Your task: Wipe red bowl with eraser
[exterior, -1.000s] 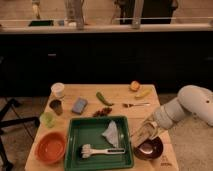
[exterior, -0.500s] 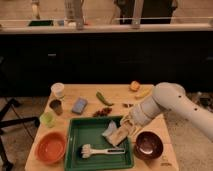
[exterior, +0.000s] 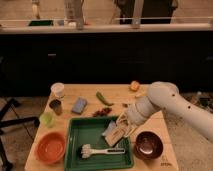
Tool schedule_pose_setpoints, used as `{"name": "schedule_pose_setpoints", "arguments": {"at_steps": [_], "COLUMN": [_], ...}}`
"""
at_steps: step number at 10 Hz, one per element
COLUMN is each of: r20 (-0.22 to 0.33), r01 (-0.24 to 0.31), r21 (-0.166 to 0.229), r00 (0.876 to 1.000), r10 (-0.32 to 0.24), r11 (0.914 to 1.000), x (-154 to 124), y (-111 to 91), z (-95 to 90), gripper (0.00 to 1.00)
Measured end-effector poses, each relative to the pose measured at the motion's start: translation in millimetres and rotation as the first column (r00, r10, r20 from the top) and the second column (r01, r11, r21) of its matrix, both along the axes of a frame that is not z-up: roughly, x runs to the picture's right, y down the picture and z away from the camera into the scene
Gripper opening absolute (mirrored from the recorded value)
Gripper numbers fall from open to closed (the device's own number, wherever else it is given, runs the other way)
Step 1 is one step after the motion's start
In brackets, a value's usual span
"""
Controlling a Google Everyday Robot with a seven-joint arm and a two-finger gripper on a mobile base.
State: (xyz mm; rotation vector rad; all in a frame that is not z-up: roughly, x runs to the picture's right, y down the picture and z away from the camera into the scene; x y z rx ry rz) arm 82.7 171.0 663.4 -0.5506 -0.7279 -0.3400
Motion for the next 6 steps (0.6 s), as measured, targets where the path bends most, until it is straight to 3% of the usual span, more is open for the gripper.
{"name": "schedule_pose_setpoints", "arguments": {"at_steps": [4, 6], "r20": [0.026, 0.078], "r01": [0.019, 0.065], "r21": [0.007, 0.024], "r00": [0.999, 0.995], "r10": [-0.019, -0.067], "r11": [0.9998, 0.9976], "x": [-5.8, -35.4], "y": [-3.3, -12.1], "z": [2.5, 5.9], "gripper": [0.0, 0.0]}}
